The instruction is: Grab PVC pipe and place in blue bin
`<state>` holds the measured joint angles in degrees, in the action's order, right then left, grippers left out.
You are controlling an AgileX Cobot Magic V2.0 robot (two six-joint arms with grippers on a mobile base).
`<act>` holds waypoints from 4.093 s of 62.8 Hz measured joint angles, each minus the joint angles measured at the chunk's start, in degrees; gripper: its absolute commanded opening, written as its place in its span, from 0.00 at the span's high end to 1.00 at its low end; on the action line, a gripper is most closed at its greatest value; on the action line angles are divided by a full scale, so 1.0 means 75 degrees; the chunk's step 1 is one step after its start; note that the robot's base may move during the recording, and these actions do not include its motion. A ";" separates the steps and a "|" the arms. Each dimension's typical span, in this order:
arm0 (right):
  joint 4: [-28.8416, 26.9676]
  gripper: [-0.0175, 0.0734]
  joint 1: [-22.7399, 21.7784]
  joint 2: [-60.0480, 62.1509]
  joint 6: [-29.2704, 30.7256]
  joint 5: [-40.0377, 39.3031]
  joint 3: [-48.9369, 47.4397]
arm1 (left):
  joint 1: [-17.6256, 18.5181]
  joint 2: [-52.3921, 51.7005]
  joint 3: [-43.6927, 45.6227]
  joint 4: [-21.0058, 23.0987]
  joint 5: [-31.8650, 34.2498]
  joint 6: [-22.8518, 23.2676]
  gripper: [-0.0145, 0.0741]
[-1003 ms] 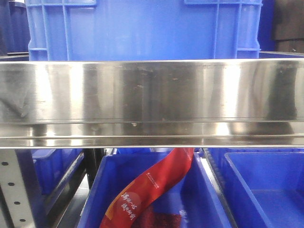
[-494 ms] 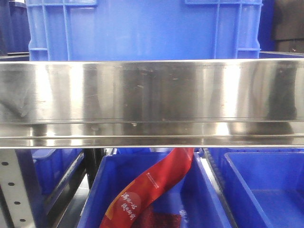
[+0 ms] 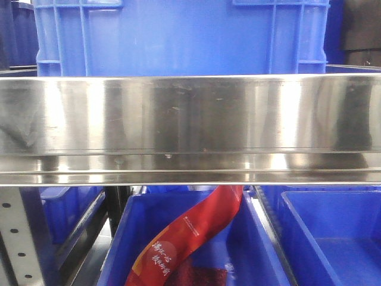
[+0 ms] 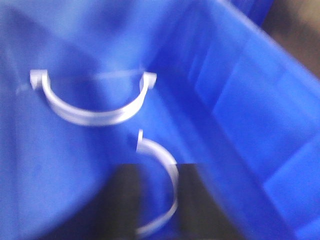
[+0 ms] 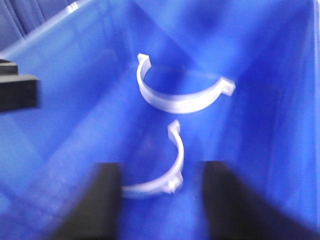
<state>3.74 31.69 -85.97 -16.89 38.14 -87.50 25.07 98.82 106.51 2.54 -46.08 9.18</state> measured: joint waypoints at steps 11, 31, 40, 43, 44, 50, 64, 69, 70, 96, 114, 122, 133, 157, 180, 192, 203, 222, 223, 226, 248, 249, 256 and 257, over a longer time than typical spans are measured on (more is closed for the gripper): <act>0.0000 0.99 -0.0030 0.0000 0.0000 0.0047 0.0000 | 0.0000 0.0000 0.0000 -0.0083 -0.0144 0.0000 0.96; 0.0526 0.99 -0.0112 0.0731 -0.0215 0.0196 0.0000 | 0.0000 -0.0789 -0.0476 -0.0393 0.0560 -0.0105 0.96; 0.1168 0.99 -0.0367 0.1094 -0.0233 0.0164 0.0000 | 0.0000 -0.1574 -0.1483 -0.0396 0.1904 -0.0177 0.96; 0.1206 0.99 -0.0536 0.1129 -0.0285 0.0148 0.0018 | 0.0000 -0.1844 -0.1932 -0.0396 0.2356 -0.0205 0.96; 0.1224 0.99 -0.0588 0.1149 -0.0300 0.0130 0.0033 | 0.0000 -0.1920 -0.2131 -0.0396 0.2482 -0.0197 0.96; 0.1254 0.99 -0.1077 0.1303 -0.0434 -0.0012 0.0411 | 0.0000 -0.2435 -0.3081 -0.0396 0.3287 -0.0210 0.96; 0.1119 0.99 -0.2130 0.2193 -0.0513 -0.0941 0.2155 | -0.0712 -0.3659 -0.5111 -0.0246 0.4778 -0.0210 0.96; 0.1077 0.99 -0.2380 0.2557 -0.0513 -0.1393 0.2853 | -0.0951 -0.4061 -0.5707 -0.0145 0.5102 -0.0210 0.96; 0.1074 0.99 -0.2424 0.2659 -0.0513 -0.1511 0.2977 | -0.0979 -0.4135 -0.5867 -0.0145 0.5157 -0.0210 0.96; 0.1043 0.99 -0.3218 0.4438 -0.0497 -0.3270 0.5919 | -0.1365 -0.6094 -0.8124 -0.0090 0.5712 -0.0210 0.96; 0.1370 0.99 -0.3218 0.5942 -0.0497 -0.3923 0.7035 | -0.2386 -0.7259 -0.8804 -0.0076 0.5605 -0.0210 0.96; 0.1529 0.99 -0.3218 0.6447 -0.0497 -0.3992 0.7049 | -0.2896 -0.7706 -0.9252 -0.0076 0.5605 -0.0210 0.96; 0.1589 0.99 -0.3218 0.6979 -0.0497 -0.4077 0.7049 | -0.3319 -0.8354 -0.9897 -0.0076 0.5656 -0.0210 0.96; 0.1602 0.99 -0.3218 0.7597 -0.0497 -0.4097 0.7049 | -0.3350 -0.9707 -1.0248 -0.0062 0.5652 -0.0210 0.96; 0.1694 0.99 -0.3218 0.7847 -0.0497 -0.4103 0.7049 | -0.3350 -1.0055 -1.0248 -0.1560 0.5650 -0.0210 0.96; 0.1727 0.99 -0.3218 0.7847 -0.0497 -0.4103 0.7049 | -0.3350 -1.0055 -1.0248 -0.1685 0.5635 -0.0210 0.96; 0.1727 0.99 -0.3218 0.7847 -0.0497 -0.4103 0.7049 | -0.3350 -1.0055 -1.0248 -0.1690 0.5635 -0.0210 0.96; 0.1727 0.99 -0.3218 0.7847 -0.0497 -0.4103 0.7049 | -0.3350 -1.0055 -1.0248 -0.1703 0.5635 -0.0210 0.96; 0.1727 0.99 -0.3218 0.7847 -0.0497 -0.4103 0.7049 | -0.3350 -1.0055 -1.0248 -0.1703 0.5635 -0.0210 0.96; 0.1727 0.99 -0.3218 0.7847 -0.0497 -0.4103 0.7049 | -0.3350 -1.0055 -1.0248 -0.1703 0.5635 -0.0210 0.96; 0.1727 0.99 -0.3218 0.7847 -0.0497 -0.4103 0.7049 | -0.3350 -1.0055 -1.0248 -0.1703 0.5620 -0.0210 0.96; 0.1727 0.99 -0.3218 0.7847 -0.0497 -0.4103 0.7049 | -0.3350 -1.0055 -1.0248 -0.1703 0.5620 -0.0210 0.96; 0.1727 0.99 -0.3218 0.7847 -0.0497 -0.4103 0.7049 | -0.3350 -1.0055 -1.0248 -0.1703 0.5620 -0.0210 0.96; 0.1727 0.99 -0.3218 0.7847 -0.0497 -0.4160 0.7078 | -0.3350 -1.0055 -1.0248 -0.1703 0.5620 -0.0210 0.96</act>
<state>16.69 7.55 -27.12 -20.62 6.95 -34.42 -0.06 23.41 29.65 -10.23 -3.93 7.61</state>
